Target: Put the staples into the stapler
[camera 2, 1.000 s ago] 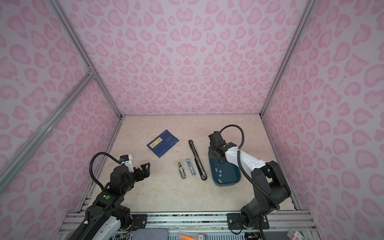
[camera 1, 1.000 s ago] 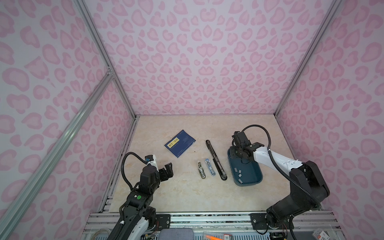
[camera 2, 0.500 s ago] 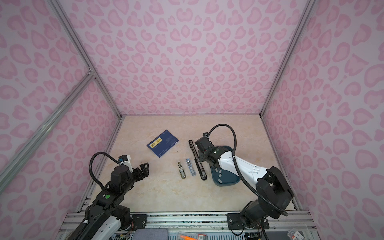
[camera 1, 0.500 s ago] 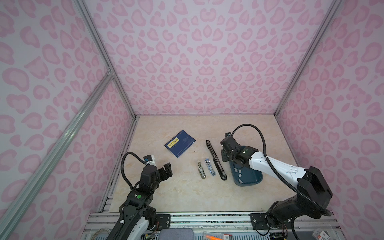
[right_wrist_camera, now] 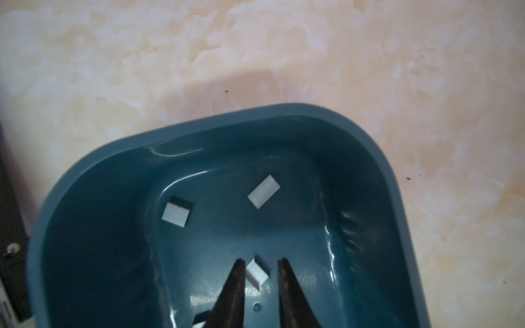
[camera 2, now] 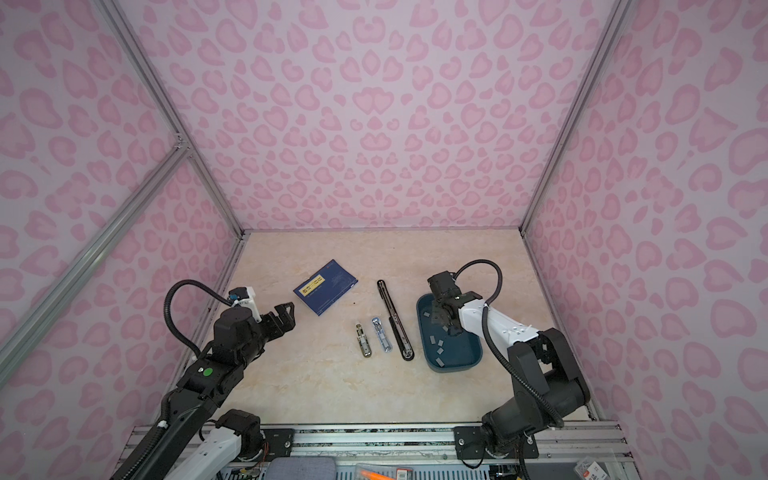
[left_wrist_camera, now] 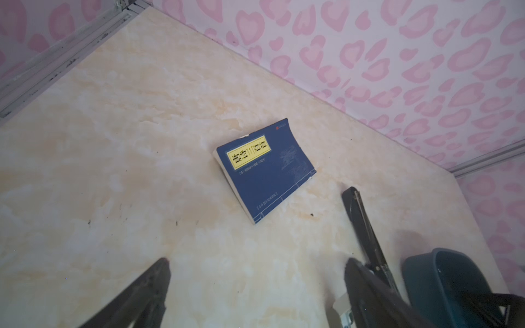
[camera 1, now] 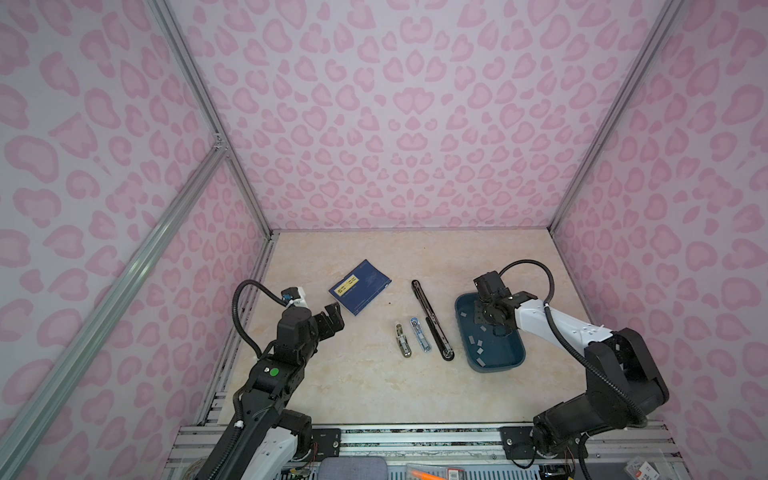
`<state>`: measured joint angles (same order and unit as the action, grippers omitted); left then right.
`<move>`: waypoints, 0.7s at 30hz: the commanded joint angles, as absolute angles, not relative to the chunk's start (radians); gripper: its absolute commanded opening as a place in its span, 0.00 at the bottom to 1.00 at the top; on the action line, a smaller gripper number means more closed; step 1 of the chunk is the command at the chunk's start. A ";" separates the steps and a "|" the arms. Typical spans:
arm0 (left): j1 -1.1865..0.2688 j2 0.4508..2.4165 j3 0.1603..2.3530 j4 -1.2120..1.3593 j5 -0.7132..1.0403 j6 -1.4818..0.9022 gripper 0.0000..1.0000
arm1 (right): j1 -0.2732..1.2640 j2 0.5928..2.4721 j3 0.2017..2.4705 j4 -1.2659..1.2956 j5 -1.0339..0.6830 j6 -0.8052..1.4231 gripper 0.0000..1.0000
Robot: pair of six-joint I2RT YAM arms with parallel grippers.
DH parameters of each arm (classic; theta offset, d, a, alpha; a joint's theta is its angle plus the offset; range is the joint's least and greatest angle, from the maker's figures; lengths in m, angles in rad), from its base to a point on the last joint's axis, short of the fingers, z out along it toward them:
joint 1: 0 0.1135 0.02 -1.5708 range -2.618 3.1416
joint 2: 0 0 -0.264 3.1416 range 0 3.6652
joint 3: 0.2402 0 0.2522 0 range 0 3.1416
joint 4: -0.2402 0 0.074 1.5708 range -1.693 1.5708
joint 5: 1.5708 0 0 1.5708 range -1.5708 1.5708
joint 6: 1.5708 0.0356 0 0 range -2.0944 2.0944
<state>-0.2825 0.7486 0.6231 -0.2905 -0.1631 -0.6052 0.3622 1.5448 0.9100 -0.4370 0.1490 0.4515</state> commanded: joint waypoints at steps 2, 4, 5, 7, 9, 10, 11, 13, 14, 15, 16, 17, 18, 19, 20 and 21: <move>-0.282 0.902 0.859 -0.297 -0.154 -0.742 0.97 | 0.323 1.582 0.922 -0.368 0.066 0.463 0.29; -0.282 0.985 0.972 -0.315 -0.088 -0.811 0.97 | 0.304 1.609 0.927 -0.355 0.034 0.472 0.32; -0.281 1.027 1.025 -0.315 -0.039 -0.836 0.97 | 0.295 1.624 0.924 -0.340 0.013 0.473 0.33; -0.283 1.085 1.097 -0.287 0.037 -0.879 0.97 | 0.277 1.661 0.925 -0.319 -0.024 0.478 0.34; -0.287 1.121 1.138 -0.260 0.053 -0.932 0.97 | 0.263 1.694 0.932 -0.304 -0.053 0.477 0.34; -0.292 1.135 1.161 -0.262 0.039 -0.958 0.97 | 0.263 1.706 0.933 -0.297 -0.057 0.479 0.35; -0.296 1.149 1.180 -0.263 0.033 -0.977 0.97 | 0.261 1.715 0.933 -0.291 -0.056 0.480 0.36; -0.305 1.171 1.225 -0.274 0.022 -0.999 0.97 | 0.260 1.723 0.932 -0.282 -0.044 0.487 0.36; -0.312 1.182 1.247 -0.277 0.023 -1.006 0.97 | 0.260 1.726 0.934 -0.280 -0.039 0.491 0.37; -0.318 1.191 1.263 -0.275 0.027 -1.010 0.97 | 0.260 1.730 0.933 -0.278 -0.037 0.491 0.37; -0.323 1.200 1.276 -0.273 0.030 -1.016 0.97 | 0.259 1.733 0.935 -0.275 -0.037 0.491 0.37; -0.327 1.208 1.287 -0.269 0.031 -1.023 0.97 | 0.259 1.738 0.939 -0.275 -0.038 0.490 0.37; -0.330 1.216 1.295 -0.265 0.034 -1.029 0.97 | 0.259 1.742 0.943 -0.276 -0.040 0.489 0.37; -0.333 1.226 1.302 -0.259 0.041 -1.036 0.97 | 0.260 1.746 0.950 -0.279 -0.041 0.488 0.37; -0.337 1.235 1.310 -0.254 0.044 -1.041 0.97 | 0.261 1.750 0.953 -0.281 -0.040 0.486 0.37; -0.340 1.243 1.319 -0.257 0.047 -1.046 0.97 | 0.260 1.752 0.956 -0.284 -0.040 0.486 0.37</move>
<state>-0.3355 1.2259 1.2919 -0.2832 0.0311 -1.0039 0.2596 1.7363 0.9516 -0.2619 -0.0277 0.4789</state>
